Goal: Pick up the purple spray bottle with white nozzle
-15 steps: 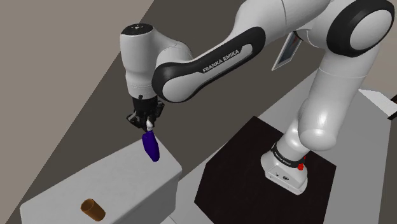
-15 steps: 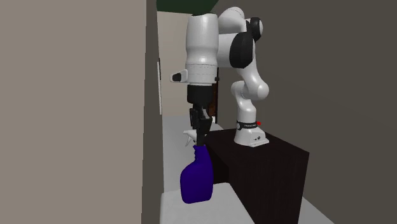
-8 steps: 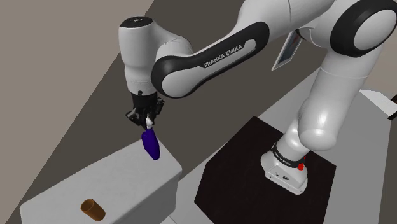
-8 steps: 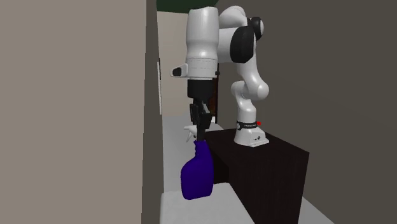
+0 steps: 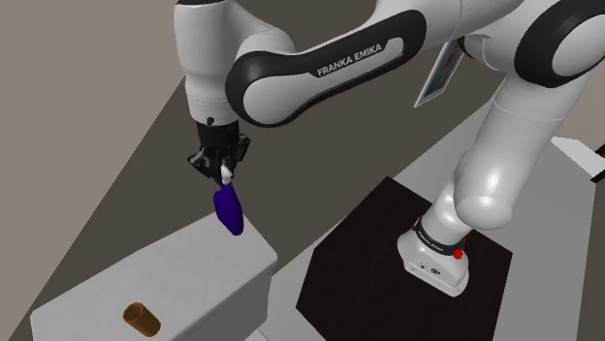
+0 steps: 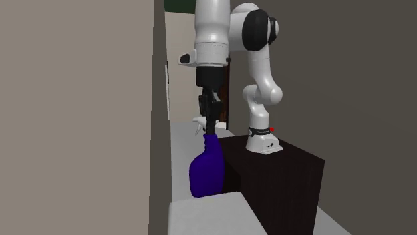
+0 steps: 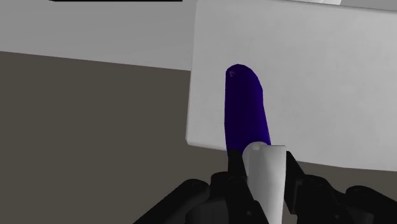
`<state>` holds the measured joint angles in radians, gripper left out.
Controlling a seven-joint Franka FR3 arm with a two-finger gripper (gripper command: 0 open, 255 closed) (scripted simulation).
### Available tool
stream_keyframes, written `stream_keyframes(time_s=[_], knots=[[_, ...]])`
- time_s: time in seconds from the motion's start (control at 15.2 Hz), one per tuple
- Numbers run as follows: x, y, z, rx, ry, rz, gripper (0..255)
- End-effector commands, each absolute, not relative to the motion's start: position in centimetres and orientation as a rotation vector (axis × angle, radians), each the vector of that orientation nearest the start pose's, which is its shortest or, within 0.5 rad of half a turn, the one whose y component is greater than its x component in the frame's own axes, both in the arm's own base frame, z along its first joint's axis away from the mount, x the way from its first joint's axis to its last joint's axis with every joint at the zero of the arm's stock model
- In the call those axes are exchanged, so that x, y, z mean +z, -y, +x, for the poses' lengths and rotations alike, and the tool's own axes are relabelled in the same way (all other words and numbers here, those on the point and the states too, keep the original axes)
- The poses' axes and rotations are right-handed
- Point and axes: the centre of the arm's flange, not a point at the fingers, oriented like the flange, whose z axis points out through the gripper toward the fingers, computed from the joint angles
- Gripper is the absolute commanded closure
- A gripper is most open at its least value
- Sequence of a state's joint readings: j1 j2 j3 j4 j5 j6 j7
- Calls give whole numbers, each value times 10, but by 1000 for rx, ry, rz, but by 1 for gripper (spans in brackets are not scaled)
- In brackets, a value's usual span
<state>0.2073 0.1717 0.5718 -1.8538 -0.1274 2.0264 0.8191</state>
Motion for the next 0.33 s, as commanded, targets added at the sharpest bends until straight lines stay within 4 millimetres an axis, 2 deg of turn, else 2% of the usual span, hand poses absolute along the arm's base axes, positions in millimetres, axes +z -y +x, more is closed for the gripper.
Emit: stream_keyframes(time_s=[0.0, 0.13, 0.26], knots=[[456, -408, 443, -58, 10, -3135, 255], [467, -408, 443, -58, 10, -3135, 255], [468, -408, 443, -58, 10, -3135, 255]])
